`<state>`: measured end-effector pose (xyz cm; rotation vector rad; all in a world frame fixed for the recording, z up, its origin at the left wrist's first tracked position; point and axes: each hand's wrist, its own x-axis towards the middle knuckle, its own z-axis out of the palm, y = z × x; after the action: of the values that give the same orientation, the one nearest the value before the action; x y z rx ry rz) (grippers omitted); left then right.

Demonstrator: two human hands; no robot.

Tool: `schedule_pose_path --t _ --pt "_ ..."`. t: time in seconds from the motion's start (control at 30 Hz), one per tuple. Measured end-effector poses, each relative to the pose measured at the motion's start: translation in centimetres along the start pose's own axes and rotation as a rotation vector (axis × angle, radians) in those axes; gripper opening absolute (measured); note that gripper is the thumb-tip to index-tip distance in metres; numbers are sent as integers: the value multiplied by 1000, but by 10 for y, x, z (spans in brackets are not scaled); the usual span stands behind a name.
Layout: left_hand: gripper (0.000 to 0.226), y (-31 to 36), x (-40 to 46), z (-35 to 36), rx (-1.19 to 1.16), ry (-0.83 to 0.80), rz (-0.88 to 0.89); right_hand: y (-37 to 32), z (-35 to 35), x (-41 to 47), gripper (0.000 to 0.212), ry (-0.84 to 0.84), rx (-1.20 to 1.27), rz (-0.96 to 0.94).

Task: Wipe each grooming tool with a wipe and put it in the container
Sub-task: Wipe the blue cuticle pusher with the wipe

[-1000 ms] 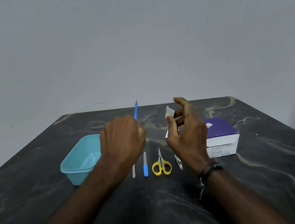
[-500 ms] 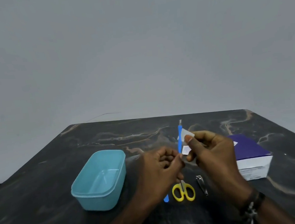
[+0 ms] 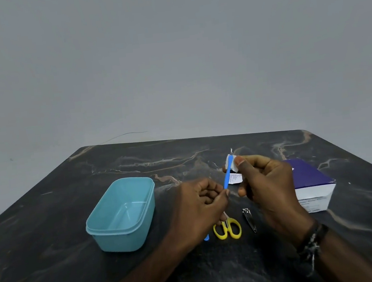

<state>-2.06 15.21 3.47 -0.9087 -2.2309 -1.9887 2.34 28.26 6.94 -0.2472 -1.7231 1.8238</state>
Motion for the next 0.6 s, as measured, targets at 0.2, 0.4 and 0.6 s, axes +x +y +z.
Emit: schedule_pose_path --t 0.2,0.4,0.6 --pt "8 -1 -1 0 24 -29 8 -3 -1 -2 13 -30 7 -6" --pt "8 -3 0 -2 25 -20 -8 -7 -3 -3 22 -104 51 -13" --pt "8 -3 0 -6 89 1 39 -6 -1 -4 8 -76 -13 -76"
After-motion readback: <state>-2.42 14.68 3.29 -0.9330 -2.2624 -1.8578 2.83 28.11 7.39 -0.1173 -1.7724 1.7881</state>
